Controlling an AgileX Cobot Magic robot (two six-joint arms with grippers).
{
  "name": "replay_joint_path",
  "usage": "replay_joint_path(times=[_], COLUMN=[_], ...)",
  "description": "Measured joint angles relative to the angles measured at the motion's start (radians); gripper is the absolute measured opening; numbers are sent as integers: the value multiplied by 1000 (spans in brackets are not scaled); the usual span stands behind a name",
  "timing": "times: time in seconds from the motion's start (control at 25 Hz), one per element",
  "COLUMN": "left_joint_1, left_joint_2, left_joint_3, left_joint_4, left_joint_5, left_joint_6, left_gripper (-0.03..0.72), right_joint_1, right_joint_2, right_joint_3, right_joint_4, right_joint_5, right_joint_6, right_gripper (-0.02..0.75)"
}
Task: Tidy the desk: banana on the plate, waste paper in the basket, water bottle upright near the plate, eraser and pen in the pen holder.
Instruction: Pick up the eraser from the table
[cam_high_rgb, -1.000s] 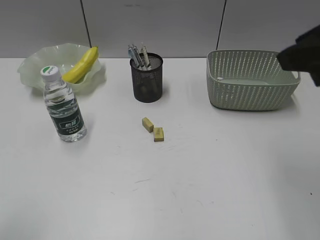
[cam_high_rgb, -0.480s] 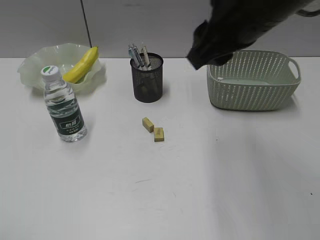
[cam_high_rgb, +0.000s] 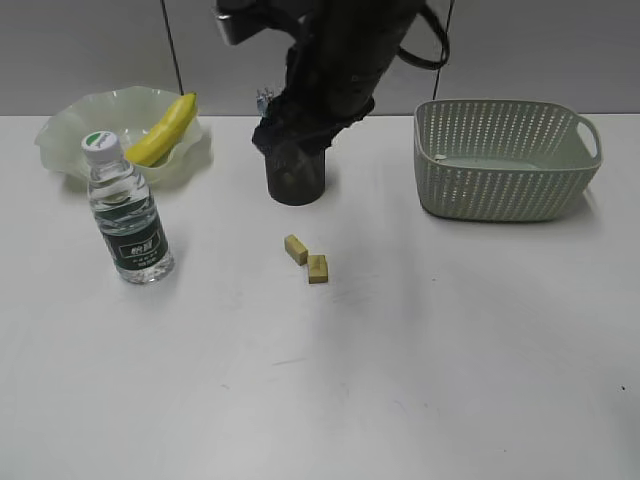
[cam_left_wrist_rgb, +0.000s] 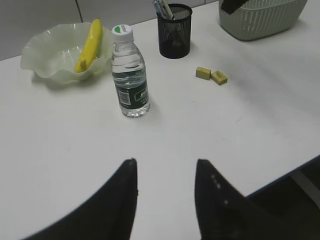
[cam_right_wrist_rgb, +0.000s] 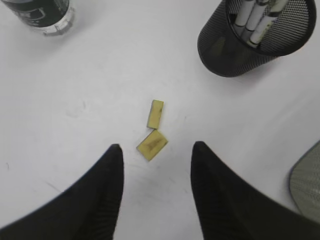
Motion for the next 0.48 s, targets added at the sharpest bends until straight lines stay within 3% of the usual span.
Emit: replay_joint_path(times=[0.16, 0.48], left_joint_1=[0, 0], left_joint_2=[0, 0], left_joint_3=[0, 0], left_joint_4=[0, 0], left_joint_5=[0, 0], left_joint_6=[0, 0], left_gripper=[293, 293], right_joint_1=[0, 0], right_joint_2=[157, 368], right_joint_3=[-160, -324], right_joint_4=[0, 0], right_joint_5=[125, 186], right_joint_6=[45, 126], right_gripper=[448, 462])
